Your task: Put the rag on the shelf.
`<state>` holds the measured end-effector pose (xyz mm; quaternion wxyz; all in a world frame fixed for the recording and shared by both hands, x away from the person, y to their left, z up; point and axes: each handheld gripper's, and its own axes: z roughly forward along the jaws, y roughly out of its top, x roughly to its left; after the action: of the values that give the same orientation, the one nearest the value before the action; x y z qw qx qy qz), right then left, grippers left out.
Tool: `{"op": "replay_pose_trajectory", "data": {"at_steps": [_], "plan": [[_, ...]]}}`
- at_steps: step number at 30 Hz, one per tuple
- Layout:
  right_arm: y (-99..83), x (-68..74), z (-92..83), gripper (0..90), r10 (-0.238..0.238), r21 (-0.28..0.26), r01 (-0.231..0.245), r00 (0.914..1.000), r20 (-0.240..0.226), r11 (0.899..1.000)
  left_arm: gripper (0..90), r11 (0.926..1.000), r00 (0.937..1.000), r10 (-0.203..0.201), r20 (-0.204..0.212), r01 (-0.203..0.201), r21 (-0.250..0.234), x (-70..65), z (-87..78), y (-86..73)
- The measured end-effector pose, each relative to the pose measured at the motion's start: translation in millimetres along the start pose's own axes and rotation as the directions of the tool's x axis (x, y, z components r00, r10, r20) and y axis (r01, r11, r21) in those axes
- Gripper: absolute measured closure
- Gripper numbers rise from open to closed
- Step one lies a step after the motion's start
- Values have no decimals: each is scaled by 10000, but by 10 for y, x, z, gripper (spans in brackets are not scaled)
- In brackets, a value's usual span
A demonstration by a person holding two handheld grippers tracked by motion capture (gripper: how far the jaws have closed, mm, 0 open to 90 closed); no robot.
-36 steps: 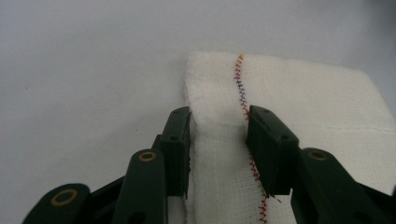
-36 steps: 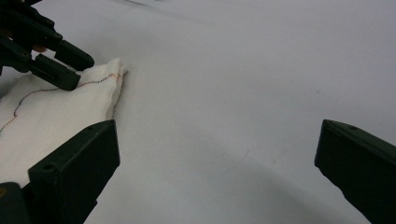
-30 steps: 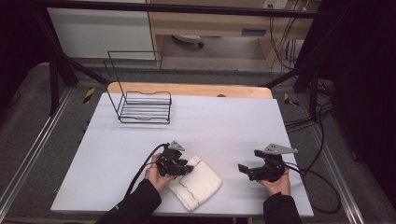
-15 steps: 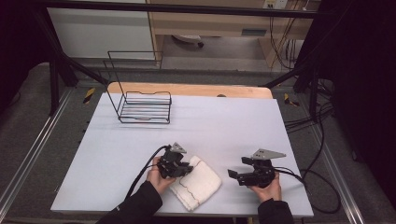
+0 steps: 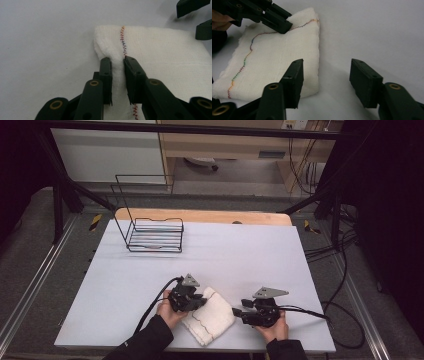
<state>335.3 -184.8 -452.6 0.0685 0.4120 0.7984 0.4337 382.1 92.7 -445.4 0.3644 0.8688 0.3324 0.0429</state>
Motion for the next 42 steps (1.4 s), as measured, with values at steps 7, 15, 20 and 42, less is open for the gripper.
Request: {"op": "replay_pose_trajectory", "data": {"at_steps": [7, 15, 20, 42], "plan": [[-18, 37, 42, 584, 315, 412, -314, 9995, -20, 9987, 770, 9995, 9992, -318, 239, 318, 19, 38, -3, 2], [-15, 62, 74, 794, 942, 731, -896, 9937, -613, 9933, 788, 9993, 9993, -361, 136, 362, -52, 28, -12, 2], [13, 68, 62, 853, 954, 787, -906, 9937, -590, 9928, 794, 9991, 9992, -405, 40, 405, -93, 21, -26, 2], [622, 12, 641, 861, -840, 436, 830, 9962, 222, 9956, 785, 9850, 9734, -1575, -1663, 1428, -970, 171, -368, -257]]}}
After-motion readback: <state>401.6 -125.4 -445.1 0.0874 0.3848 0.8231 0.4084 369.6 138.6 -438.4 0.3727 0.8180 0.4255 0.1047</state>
